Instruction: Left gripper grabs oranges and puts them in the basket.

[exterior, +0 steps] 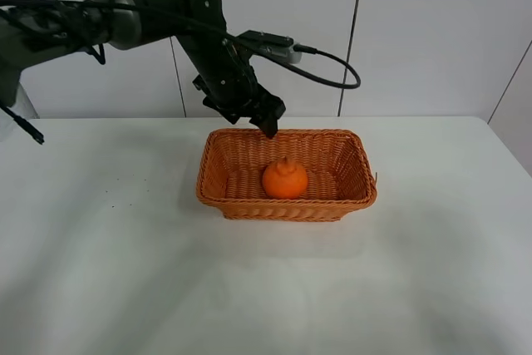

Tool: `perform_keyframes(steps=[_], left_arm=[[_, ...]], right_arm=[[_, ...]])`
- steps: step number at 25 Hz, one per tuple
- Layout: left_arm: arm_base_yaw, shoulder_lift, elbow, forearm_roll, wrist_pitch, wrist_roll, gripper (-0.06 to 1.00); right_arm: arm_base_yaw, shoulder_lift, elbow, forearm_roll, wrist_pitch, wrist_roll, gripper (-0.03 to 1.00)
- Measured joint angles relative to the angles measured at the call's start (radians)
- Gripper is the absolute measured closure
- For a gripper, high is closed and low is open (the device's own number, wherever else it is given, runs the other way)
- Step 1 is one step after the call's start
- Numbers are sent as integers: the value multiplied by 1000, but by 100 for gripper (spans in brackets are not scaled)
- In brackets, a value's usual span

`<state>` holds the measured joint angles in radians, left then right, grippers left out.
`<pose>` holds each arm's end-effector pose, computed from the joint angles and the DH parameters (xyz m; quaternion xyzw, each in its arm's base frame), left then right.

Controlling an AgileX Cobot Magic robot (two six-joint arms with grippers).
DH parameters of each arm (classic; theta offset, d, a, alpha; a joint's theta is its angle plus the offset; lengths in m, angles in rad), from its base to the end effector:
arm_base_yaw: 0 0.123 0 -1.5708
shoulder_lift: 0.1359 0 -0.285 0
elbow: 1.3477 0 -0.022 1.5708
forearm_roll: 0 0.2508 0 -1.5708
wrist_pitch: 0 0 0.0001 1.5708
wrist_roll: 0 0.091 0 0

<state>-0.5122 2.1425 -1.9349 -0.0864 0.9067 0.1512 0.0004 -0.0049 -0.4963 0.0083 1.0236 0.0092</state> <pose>0.4188 -0.2426 0.2536 0.2978 0.9153 -0.0874 0.2567 -0.0037 0.0006 0.2793 0.0036 0.8431 0.0067 0.5377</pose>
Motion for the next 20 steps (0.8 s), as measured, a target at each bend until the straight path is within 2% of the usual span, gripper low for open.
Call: perform_keyframes(steps=[6, 15, 20], left_arm=[[122, -19, 0, 27, 27, -4, 9], [404, -24, 0, 31, 30, -3, 10], [535, -24, 0, 72, 34, 7, 10]], right_arm=[[0, 0, 0, 0, 0, 0, 27], [0, 0, 0, 0, 0, 0, 27], [0, 0, 0, 0, 0, 0, 27]])
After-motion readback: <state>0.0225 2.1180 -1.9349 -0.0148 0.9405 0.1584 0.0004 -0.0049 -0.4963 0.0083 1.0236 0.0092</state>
